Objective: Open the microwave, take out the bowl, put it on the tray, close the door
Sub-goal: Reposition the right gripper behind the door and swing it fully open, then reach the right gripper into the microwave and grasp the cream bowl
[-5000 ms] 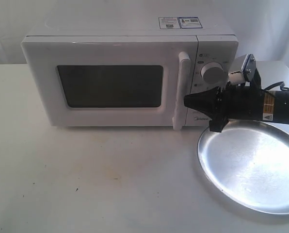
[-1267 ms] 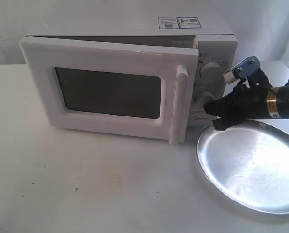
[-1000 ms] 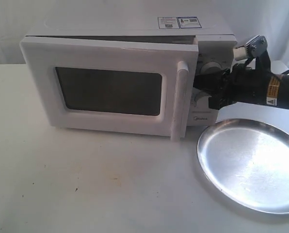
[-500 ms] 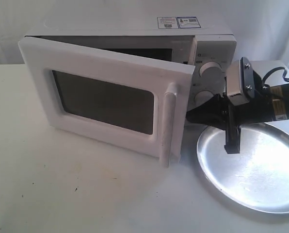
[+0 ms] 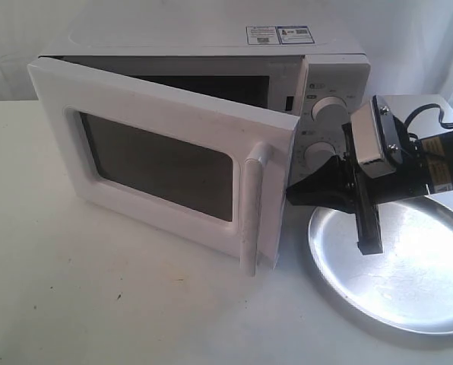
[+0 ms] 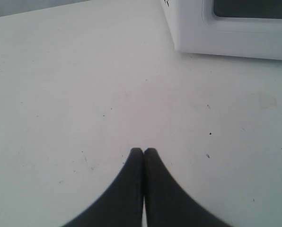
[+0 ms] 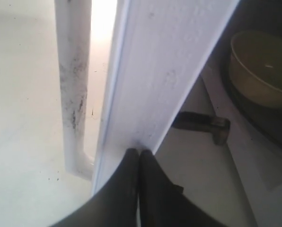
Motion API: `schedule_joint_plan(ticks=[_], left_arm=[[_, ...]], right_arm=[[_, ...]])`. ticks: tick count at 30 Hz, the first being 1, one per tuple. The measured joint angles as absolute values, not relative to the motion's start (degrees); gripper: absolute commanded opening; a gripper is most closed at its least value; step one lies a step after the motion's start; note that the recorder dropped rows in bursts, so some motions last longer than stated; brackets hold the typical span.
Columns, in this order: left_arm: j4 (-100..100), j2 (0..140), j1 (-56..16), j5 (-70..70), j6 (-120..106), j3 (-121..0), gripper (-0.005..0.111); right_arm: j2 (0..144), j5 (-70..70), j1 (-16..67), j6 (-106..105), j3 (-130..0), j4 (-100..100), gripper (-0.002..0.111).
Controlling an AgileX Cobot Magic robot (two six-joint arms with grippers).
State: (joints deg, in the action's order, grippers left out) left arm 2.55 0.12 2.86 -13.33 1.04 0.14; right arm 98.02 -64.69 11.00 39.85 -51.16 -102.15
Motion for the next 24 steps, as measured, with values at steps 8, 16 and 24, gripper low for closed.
schedule_joint_plan(ticks=[8, 16, 24], left_arm=[[2.55, 0.12, 2.86, -13.33, 1.04, 0.14, 0.0], [2.55, 0.12, 2.86, -13.33, 1.04, 0.14, 0.0], [2.55, 0.12, 2.86, -13.33, 1.04, 0.14, 0.0]], right_arm=[[92.24, -64.7, 15.73, 41.34, -49.23, -102.38, 0.0], [87.69, -73.39, 23.58, 43.18, -50.7, -101.62, 0.0], [87.81, -70.11, 24.55, 43.86, -51.47, -100.28, 0.0]])
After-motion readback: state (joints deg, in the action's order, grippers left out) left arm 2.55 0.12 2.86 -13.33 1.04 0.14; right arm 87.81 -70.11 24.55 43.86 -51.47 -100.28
